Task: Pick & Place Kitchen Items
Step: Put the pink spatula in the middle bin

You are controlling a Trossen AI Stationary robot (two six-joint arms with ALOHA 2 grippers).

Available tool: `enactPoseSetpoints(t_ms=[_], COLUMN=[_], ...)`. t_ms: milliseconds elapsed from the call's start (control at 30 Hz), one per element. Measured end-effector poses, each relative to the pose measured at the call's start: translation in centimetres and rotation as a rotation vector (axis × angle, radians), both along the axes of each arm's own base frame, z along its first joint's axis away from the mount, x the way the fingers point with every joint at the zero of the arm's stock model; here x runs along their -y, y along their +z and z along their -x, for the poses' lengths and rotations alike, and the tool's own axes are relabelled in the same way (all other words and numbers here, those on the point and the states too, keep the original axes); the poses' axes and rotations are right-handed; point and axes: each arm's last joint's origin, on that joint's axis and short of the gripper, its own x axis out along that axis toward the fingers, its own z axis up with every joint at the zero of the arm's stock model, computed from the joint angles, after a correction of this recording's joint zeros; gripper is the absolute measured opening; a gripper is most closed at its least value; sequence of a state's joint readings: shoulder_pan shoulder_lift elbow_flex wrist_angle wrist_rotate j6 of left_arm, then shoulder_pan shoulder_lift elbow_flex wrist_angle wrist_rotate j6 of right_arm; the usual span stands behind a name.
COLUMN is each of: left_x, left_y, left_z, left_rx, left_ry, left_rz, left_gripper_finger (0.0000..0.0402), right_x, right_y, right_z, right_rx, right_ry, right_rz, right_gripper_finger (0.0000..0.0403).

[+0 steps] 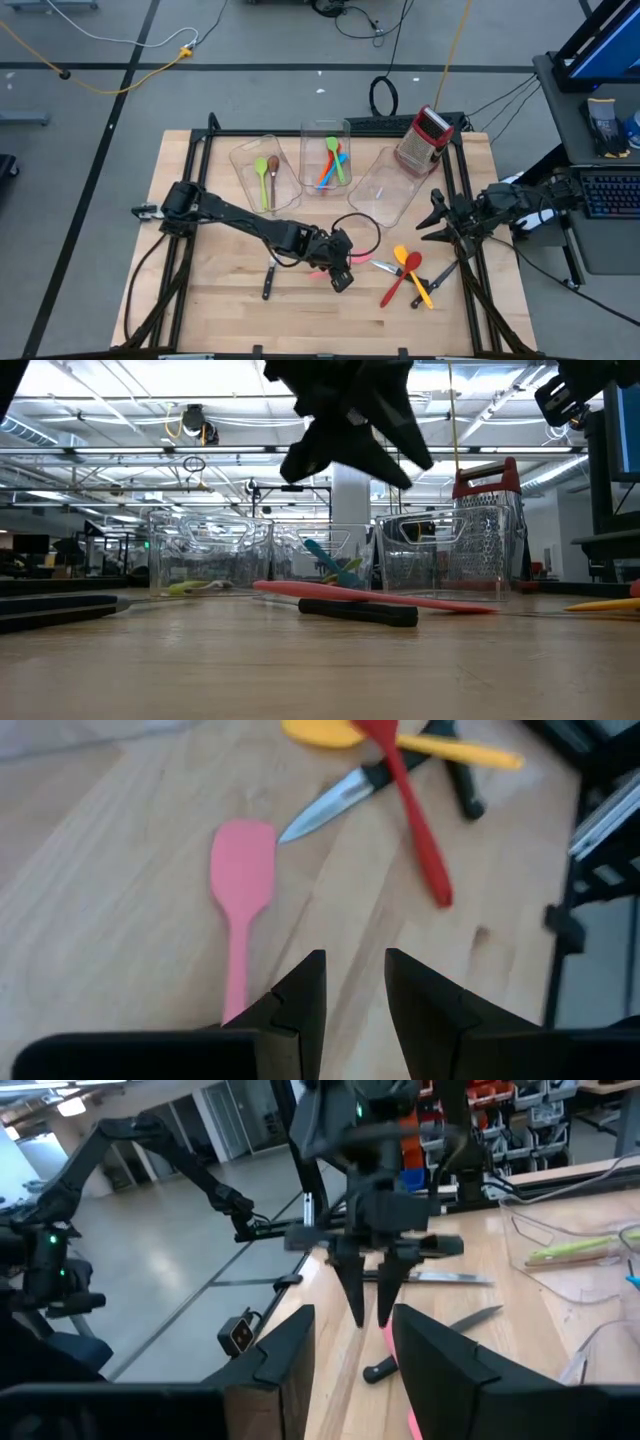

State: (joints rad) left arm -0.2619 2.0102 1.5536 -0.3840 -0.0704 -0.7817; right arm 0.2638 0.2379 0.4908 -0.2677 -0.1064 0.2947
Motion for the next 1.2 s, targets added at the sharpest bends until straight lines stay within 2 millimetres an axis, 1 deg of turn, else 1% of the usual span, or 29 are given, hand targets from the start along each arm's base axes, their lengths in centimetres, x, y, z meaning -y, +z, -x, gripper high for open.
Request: enactPoseSetpoints(t_ms=[200, 300, 433, 533, 767, 867, 1000, 1200], left_x=[-0.1, -0.5, -1.1, -1.2, -1.2, -1.3, -1.2, -0.9], left_y=[-1.6, -1.8, -1.9, -1.8, -2.0, -2.1, -3.5, -5.6], left_z=[-0.9, -1.2, -1.3, -1.3, -1.2, -1.2, -1.3, -1.6], left_rx=[0.009, 0.015, 0.011, 0.02, 0.019, 0.008, -0.037, -0.084], left_ry=[-0.045, -0.039, -0.065, -0.101, -0.112, -0.113, -0.093, -0.106], left_rz=[0.007, 0.01, -0.029, -0.063, -0.104, -0.119, -0.097, -0.081], left_gripper_finger=[0.0106, 0.0106, 0.0112, 0.0135, 0.023, 0.0261, 0.0278, 0.0274], right_x=[0.0, 0.0, 0.0, 0.0, 0.0, 0.0, 0.0, 0.0], right_y=[0.0, 0.0, 0.0, 0.0, 0.0, 0.0, 0.0, 0.1], right_z=[0.0, 0.0, 0.0, 0.0, 0.0, 0.0, 0.0, 0.0], right_rx=[0.004, 0.003, -0.001, 0.001, 0.001, 0.002, 0.002, 0.001], right_ry=[-0.001, -0.001, -0.003, -0.004, -0.003, -0.004, -0.004, -0.005], right_rz=[-0.001, -0.001, -0.007, -0.007, -0.003, 0.0, 0.0, -0.006], right_gripper_finger=[0.0128, 0.0128, 0.0128, 0.0128, 0.0128, 0.0128, 0.0128, 0.0128])
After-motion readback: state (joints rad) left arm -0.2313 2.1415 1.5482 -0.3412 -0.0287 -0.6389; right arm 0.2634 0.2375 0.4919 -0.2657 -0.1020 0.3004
